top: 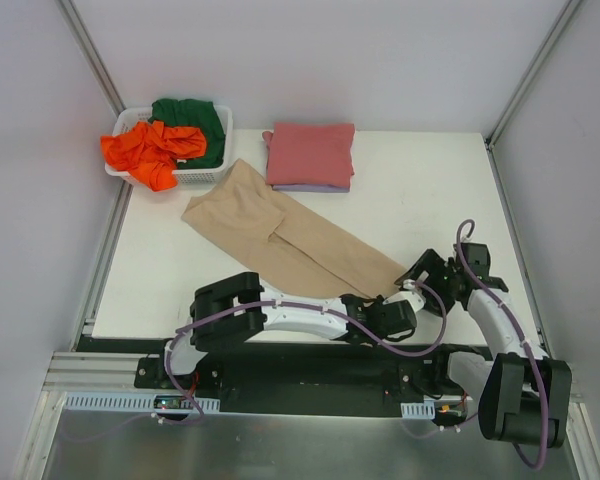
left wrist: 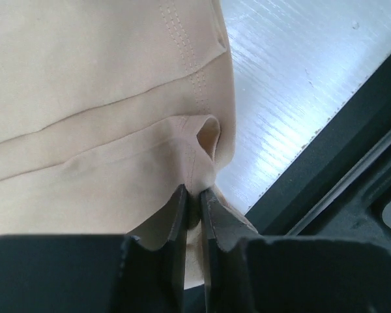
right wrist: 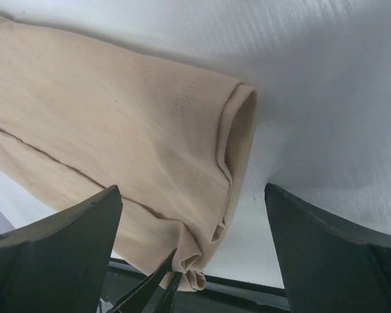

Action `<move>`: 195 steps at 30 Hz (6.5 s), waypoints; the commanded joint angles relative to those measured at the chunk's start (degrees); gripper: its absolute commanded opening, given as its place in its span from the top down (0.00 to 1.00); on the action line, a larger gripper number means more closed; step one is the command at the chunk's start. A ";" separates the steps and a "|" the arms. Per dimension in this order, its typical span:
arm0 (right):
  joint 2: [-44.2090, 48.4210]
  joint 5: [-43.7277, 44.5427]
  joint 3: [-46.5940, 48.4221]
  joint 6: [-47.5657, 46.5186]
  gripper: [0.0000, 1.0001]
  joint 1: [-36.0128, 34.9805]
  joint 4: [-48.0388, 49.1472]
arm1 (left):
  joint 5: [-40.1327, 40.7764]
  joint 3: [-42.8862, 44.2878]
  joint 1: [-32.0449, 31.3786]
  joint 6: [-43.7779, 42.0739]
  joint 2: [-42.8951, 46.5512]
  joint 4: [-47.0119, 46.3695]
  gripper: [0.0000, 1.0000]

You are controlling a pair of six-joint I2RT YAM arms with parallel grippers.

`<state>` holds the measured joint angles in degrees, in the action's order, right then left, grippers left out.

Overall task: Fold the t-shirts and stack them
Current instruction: Grab the bottom of the folded rectangular tshirt with both arms, then fold the folded rectangular tshirt in 1/3 of the way, then grab one side of the 2/3 rectangular tshirt with both arms

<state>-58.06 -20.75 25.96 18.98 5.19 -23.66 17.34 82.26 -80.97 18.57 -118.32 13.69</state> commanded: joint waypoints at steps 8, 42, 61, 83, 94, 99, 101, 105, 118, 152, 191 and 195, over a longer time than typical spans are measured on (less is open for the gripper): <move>-4.33 1.07 -1.35 0.52 0.30 0.35 4.84 | 1.12 2.12 0.02 0.33 0.64 3.45 1.00; 9.37 7.05 14.47 -7.91 0.99 -5.00 -17.65 | -19.11 -9.65 2.13 11.05 19.61 -13.43 1.00; -18.03 24.00 40.21 1.67 0.99 -33.92 -12.11 | -6.37 -32.16 14.61 17.20 43.26 -10.19 1.00; -47.14 23.39 59.21 3.43 0.99 -40.87 -6.23 | -4.25 -36.56 27.44 20.89 41.60 -3.06 1.00; -51.36 23.65 60.00 4.04 0.88 -40.87 -4.03 | -2.58 -35.06 29.20 22.03 37.20 -0.95 0.98; -52.85 22.95 62.02 4.22 0.59 -40.79 -3.67 | 0.84 -33.40 30.87 21.78 36.93 2.38 0.71; -52.33 22.86 62.99 3.52 0.45 -40.61 -3.59 | 4.00 -31.38 30.96 20.72 38.51 5.89 0.44; -47.33 25.14 63.35 0.80 0.04 -40.44 -5.16 | 8.75 -29.79 30.87 20.46 44.21 9.59 0.01; -22.55 18.15 33.39 2.99 0.04 -35.61 5.72 | -21.91 -27.69 27.98 13.60 40.83 -3.15 0.01; 2.87 16.02 10.17 4.75 0.04 -20.49 8.10 | -4.06 -18.91 16.75 6.06 37.66 8.46 0.01; -3.11 9.42 9.11 2.46 0.04 -17.23 7.66 | -11.11 -16.16 7.76 8.68 13.03 10.21 0.62; -4.60 7.57 8.41 4.39 0.04 -17.32 10.56 | -7.77 -15.73 7.32 9.56 11.10 11.70 0.69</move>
<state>-61.47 -10.74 35.00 21.43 -12.47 -16.60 6.13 66.19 -72.75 26.50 -104.27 22.52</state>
